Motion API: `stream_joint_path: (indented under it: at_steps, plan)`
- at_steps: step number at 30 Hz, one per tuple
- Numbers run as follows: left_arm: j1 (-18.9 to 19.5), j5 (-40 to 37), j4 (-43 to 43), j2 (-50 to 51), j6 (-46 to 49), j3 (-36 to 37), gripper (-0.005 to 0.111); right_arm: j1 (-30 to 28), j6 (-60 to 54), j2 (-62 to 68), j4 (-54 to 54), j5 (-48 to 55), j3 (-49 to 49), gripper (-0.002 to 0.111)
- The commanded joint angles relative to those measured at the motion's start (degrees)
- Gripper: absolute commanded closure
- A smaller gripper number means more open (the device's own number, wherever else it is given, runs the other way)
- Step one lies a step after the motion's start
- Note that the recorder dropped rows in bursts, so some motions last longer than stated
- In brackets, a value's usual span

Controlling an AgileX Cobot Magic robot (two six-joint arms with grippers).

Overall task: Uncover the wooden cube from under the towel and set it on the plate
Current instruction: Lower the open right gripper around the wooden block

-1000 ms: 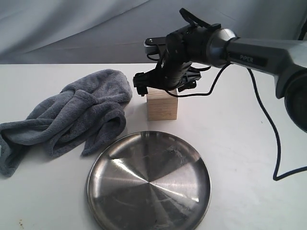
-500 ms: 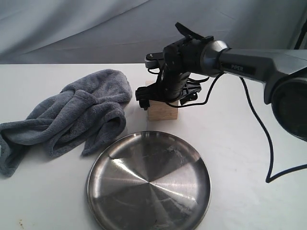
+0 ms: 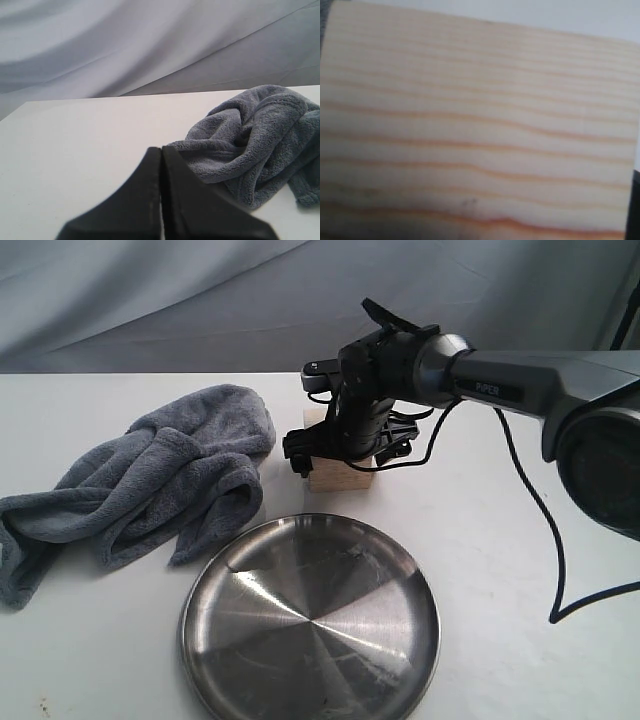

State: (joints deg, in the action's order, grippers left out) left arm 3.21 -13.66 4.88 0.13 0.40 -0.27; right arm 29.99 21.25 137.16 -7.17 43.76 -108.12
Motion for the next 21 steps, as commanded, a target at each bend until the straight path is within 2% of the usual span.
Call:
stream_joint_path:
  at_steps: [1, 4, 7, 13, 21]
  plan:
    - [0.2, 0.6, 0.0, -0.1, 0.0, 0.3, 0.107, -0.1, -0.4, 0.1, -0.1, 0.2, 0.2, 0.005]
    - [0.2, 0.6, 0.0, -0.1, 0.1, 0.3, 0.107, -0.1, -0.4, 0.1, -0.1, 0.2, 0.2, 0.009]
    - [0.2, 0.6, 0.0, -0.1, 0.1, 0.3, 0.107, -0.1, -0.4, 0.1, -0.1, 0.2, 0.2, 0.019]
    - [0.2, 0.6, 0.0, -0.1, 0.1, 0.3, 0.107, -0.1, -0.2, 0.1, -0.1, 0.3, 0.2, 0.051]
    - [0.2, 0.6, 0.0, -0.1, 0.0, 0.3, 0.107, -0.1, -0.3, 0.1, -0.1, 0.6, 0.2, 0.077]
